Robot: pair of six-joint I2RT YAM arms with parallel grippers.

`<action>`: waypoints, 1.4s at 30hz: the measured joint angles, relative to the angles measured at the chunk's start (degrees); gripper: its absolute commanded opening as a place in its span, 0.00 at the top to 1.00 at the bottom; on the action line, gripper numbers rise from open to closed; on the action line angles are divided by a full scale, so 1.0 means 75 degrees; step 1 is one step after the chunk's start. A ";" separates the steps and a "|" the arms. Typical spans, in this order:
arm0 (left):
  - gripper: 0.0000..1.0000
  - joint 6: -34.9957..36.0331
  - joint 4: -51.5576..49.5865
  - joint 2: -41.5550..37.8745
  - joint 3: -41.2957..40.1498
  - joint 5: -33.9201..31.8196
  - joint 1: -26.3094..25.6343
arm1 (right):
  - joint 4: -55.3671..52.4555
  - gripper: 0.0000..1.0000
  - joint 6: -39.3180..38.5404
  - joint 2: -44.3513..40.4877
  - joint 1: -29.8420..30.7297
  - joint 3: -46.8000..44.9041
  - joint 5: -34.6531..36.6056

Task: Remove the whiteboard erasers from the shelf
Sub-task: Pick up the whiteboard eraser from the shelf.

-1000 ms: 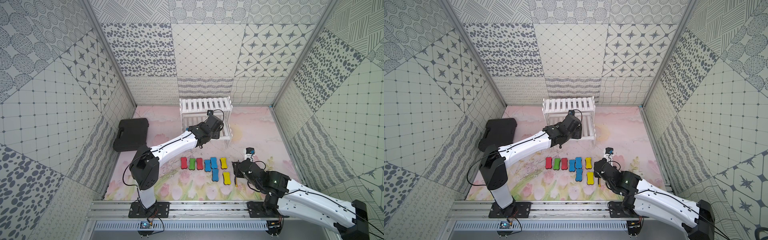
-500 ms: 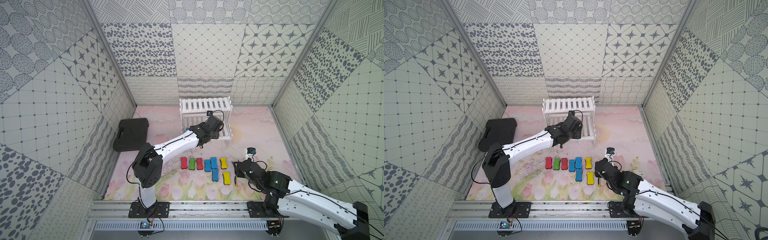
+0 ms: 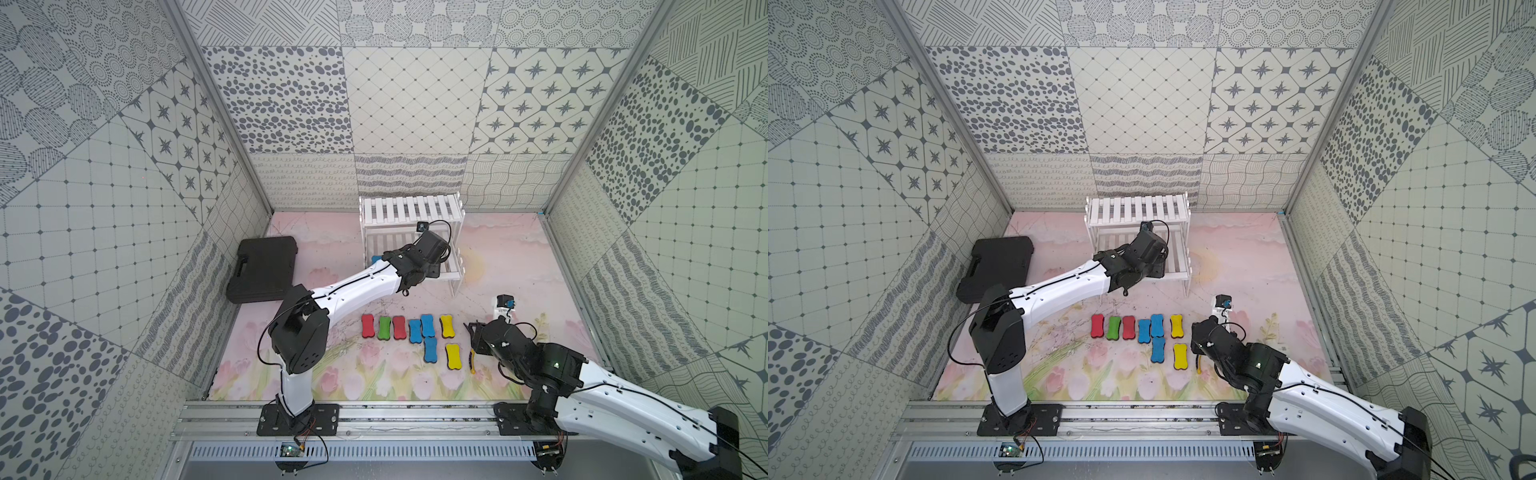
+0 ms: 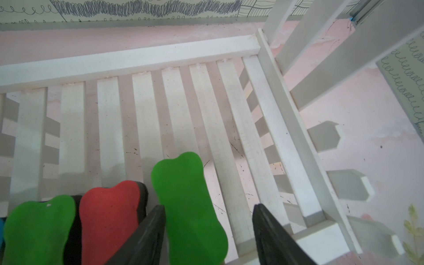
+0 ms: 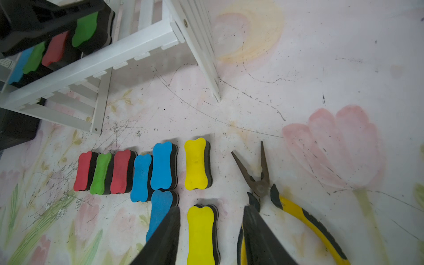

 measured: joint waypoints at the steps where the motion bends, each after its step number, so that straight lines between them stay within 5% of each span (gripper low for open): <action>1: 0.32 0.0000 -0.0052 0.0000 0.0050 -0.0006 -0.0012 | -0.0012 0.52 0.0000 -0.0012 -0.0015 0.0000 0.0000; 14: 0.29 -0.0050 -0.0857 0.0516 0.0831 -0.0294 -0.0009 | -0.0073 0.52 -0.0003 -0.0085 -0.0067 0.0000 0.0006; 28: 0.58 -0.0184 -0.1475 0.1040 0.1341 -0.0256 0.0111 | -0.0184 0.51 -0.0006 -0.0192 -0.0105 0.0000 0.0032; 42: 0.64 -0.0399 -0.1690 0.0055 0.0877 -0.0224 -0.0085 | -0.0297 0.52 -0.0029 -0.0434 -0.0157 0.0000 0.0070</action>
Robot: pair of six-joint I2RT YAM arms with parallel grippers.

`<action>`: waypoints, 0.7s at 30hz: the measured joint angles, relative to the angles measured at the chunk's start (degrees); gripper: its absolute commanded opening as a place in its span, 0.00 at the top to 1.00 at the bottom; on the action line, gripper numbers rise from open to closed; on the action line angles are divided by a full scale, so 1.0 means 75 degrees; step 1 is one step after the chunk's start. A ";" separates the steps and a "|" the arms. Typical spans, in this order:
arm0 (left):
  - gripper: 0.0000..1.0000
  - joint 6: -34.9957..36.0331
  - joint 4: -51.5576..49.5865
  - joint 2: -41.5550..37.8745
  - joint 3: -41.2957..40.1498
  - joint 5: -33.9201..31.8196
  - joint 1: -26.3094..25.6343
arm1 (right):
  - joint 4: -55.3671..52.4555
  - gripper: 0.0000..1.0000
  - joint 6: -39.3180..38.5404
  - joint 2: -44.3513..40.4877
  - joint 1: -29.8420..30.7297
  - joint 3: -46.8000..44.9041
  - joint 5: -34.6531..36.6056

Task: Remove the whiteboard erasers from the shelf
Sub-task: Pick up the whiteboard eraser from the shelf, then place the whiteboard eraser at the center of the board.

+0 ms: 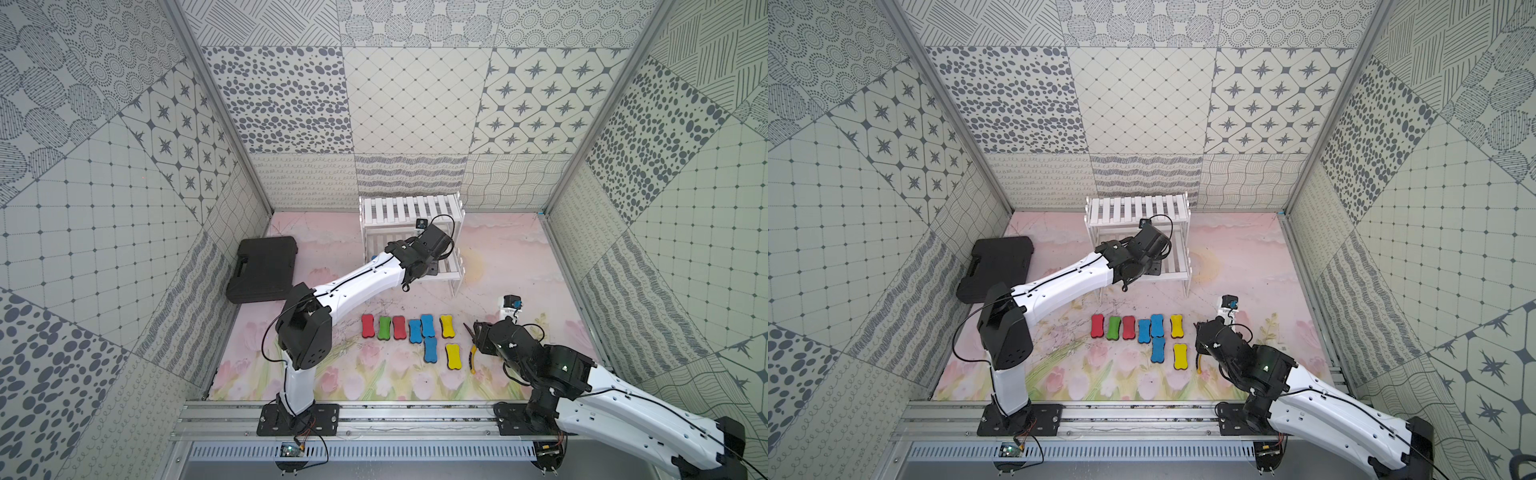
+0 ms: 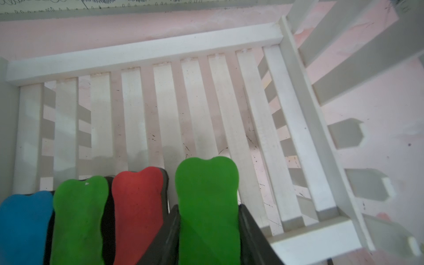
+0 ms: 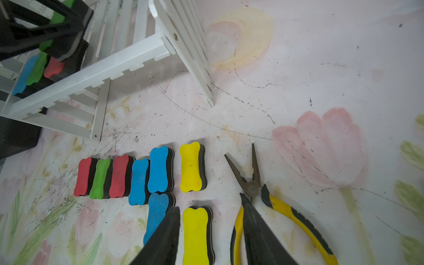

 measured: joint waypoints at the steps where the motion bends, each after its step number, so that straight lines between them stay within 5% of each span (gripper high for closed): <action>1: 0.64 -0.0076 0.0017 -0.0303 -0.0262 -0.0012 -0.0093 | -0.0003 0.51 -0.0009 0.0000 -0.0003 0.0000 -0.0003; 13: 0.65 -0.1830 -0.0131 -0.3276 -0.3911 -0.0414 -0.2087 | -0.0017 0.51 -0.0058 0.0000 -0.0026 0.0003 0.0055; 21: 0.66 -0.3287 -0.0516 -0.3637 -0.5461 0.0306 -0.2935 | -0.0055 0.52 -0.0204 0.0003 -0.0041 0.0131 0.0134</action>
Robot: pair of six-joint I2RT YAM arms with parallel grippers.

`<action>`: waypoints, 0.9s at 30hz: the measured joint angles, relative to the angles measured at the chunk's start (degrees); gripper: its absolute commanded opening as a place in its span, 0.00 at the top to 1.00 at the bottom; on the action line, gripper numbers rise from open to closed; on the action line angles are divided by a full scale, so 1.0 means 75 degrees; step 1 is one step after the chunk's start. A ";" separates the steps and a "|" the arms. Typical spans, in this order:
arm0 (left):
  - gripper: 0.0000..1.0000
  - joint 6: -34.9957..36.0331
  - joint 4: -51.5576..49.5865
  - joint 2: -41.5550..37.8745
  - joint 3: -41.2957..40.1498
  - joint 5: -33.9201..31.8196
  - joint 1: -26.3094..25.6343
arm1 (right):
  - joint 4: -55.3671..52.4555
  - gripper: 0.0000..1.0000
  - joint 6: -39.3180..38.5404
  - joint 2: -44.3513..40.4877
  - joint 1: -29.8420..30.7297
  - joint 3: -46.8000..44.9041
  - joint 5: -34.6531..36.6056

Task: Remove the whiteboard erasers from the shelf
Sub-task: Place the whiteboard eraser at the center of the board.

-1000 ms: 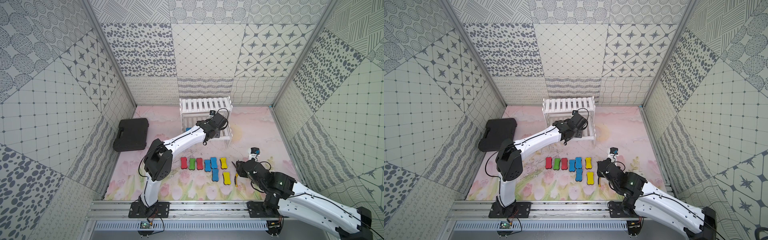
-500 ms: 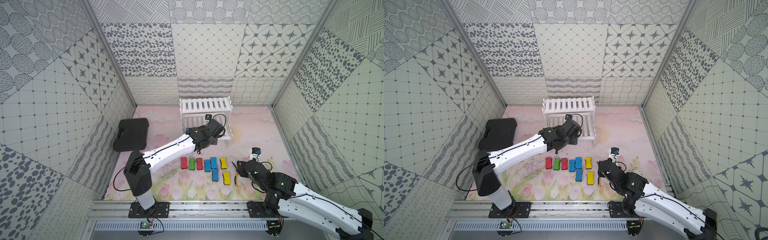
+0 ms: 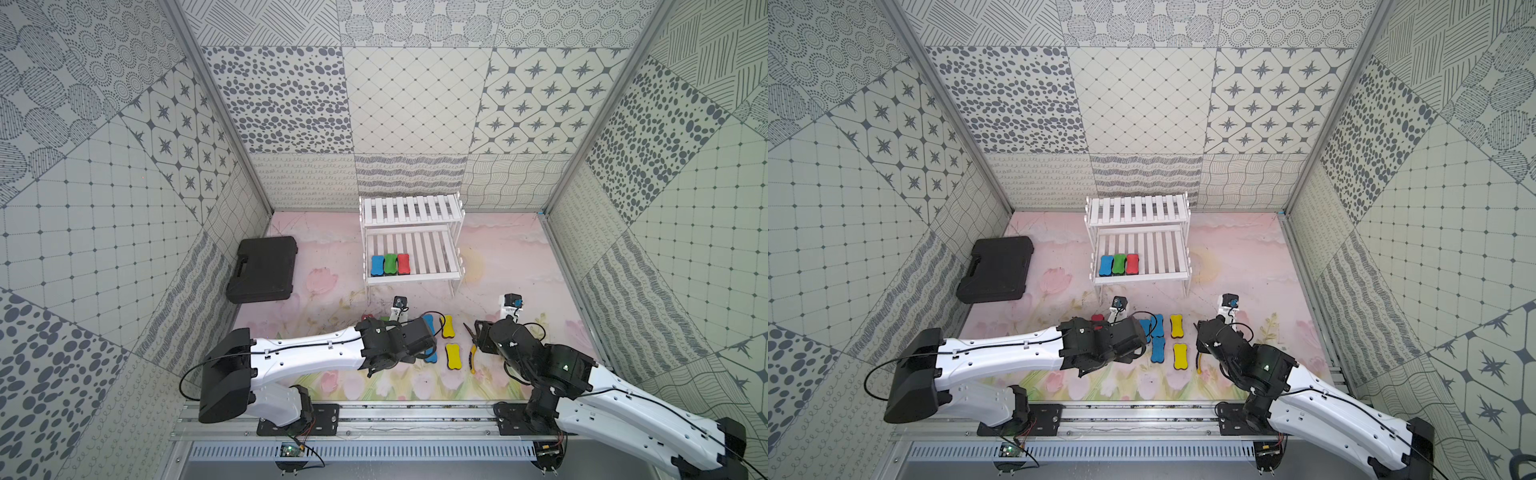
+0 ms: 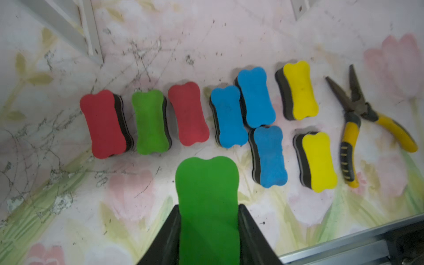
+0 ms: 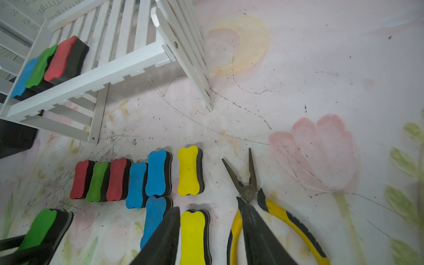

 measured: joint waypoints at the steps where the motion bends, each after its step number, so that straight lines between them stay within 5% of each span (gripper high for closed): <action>1: 0.66 -0.0125 -0.0044 0.0023 -0.0073 0.0134 -0.0058 | 0.0000 0.51 -0.0015 0.0009 0.0000 0.0041 0.0009; 13: 0.68 -0.0740 -0.0070 0.1131 0.0122 0.1274 -0.0294 | -0.0047 0.51 -0.0125 0.0012 -0.0087 0.0242 0.0149; 27: 0.69 -0.0717 0.0163 0.2279 0.0868 0.1495 -0.0152 | -0.0522 0.51 -0.0178 -0.0653 -0.0169 0.0458 0.0481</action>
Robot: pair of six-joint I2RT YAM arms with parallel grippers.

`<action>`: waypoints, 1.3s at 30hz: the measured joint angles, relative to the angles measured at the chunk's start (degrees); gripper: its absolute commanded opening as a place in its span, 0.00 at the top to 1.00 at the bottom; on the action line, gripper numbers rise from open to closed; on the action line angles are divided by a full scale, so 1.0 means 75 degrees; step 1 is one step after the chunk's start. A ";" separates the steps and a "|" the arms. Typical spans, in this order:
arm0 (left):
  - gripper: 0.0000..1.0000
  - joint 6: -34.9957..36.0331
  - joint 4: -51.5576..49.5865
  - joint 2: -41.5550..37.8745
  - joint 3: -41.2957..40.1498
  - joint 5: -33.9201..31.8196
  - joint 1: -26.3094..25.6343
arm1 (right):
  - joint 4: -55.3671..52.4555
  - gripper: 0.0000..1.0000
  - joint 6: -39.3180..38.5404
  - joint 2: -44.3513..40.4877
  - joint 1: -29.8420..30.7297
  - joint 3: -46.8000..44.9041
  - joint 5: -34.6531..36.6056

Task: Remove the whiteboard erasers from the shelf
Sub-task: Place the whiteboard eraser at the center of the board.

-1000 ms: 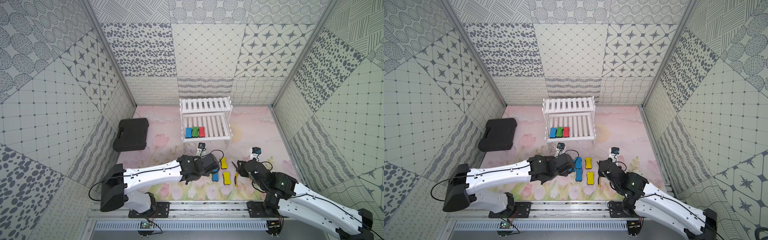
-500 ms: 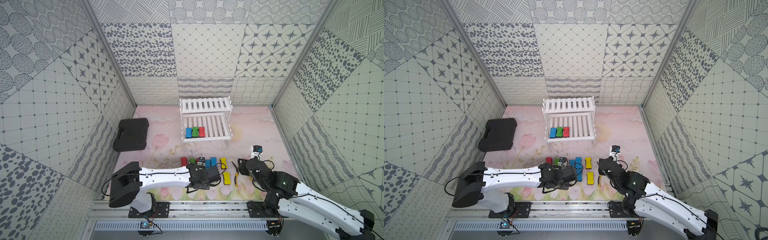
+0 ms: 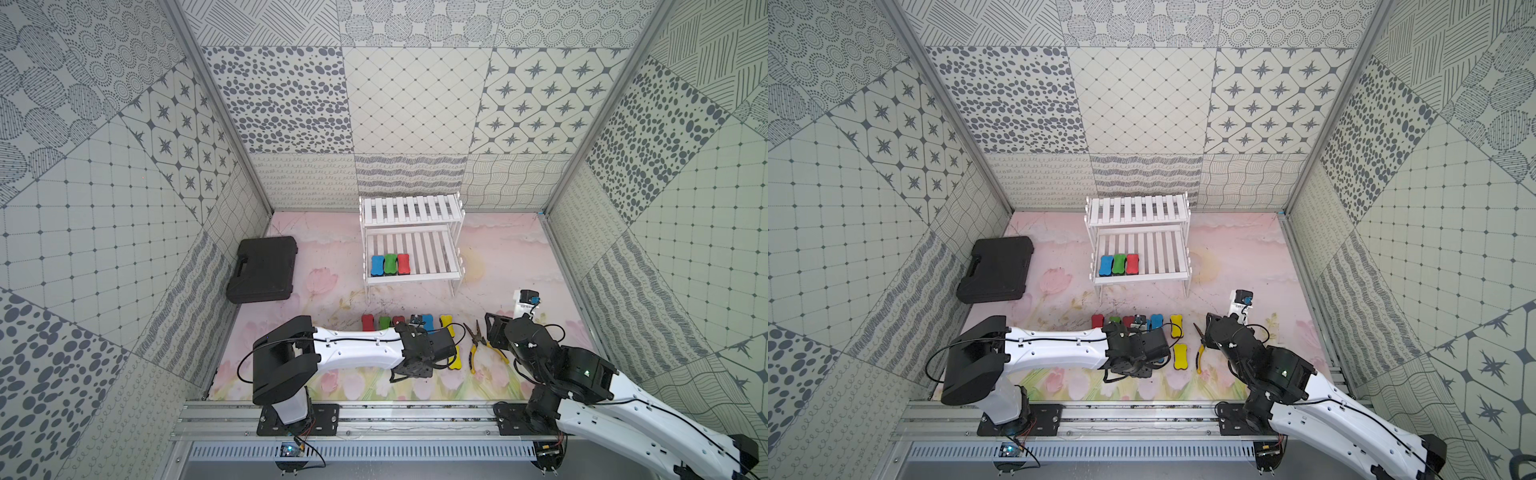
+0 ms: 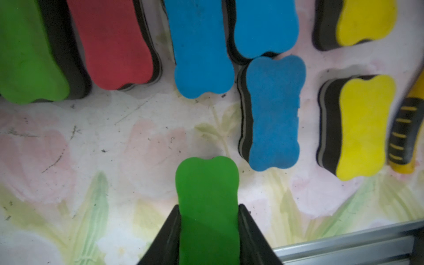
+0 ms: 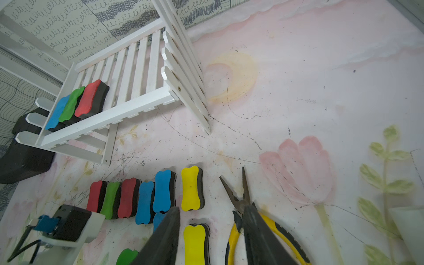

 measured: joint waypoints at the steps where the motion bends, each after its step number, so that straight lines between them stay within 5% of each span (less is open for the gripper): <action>1: 0.69 0.0000 -0.0003 0.0058 0.0047 -0.0015 0.0020 | -0.0026 0.51 0.0000 -0.0012 -0.0003 0.0000 0.0015; 7: 0.67 -0.0006 -0.0006 0.0452 0.0329 -0.0050 0.0125 | -0.0213 0.51 0.0003 -0.0102 -0.0044 0.0006 0.0064; 21: 0.36 0.0023 0.0003 0.0539 0.0399 -0.0108 0.0268 | -0.0391 0.47 0.0029 -0.0335 -0.0044 0.0058 0.0122; 33: 0.28 0.0408 -0.0026 -0.1384 0.0032 -0.0536 0.0353 | -0.0341 0.47 -0.0166 -0.0323 -0.0044 0.0204 -0.0163; 39: 0.25 0.1174 -0.0050 -0.2366 0.0204 -0.0726 0.1020 | 0.0149 0.47 -0.0606 0.0096 -0.0044 0.0213 -0.0819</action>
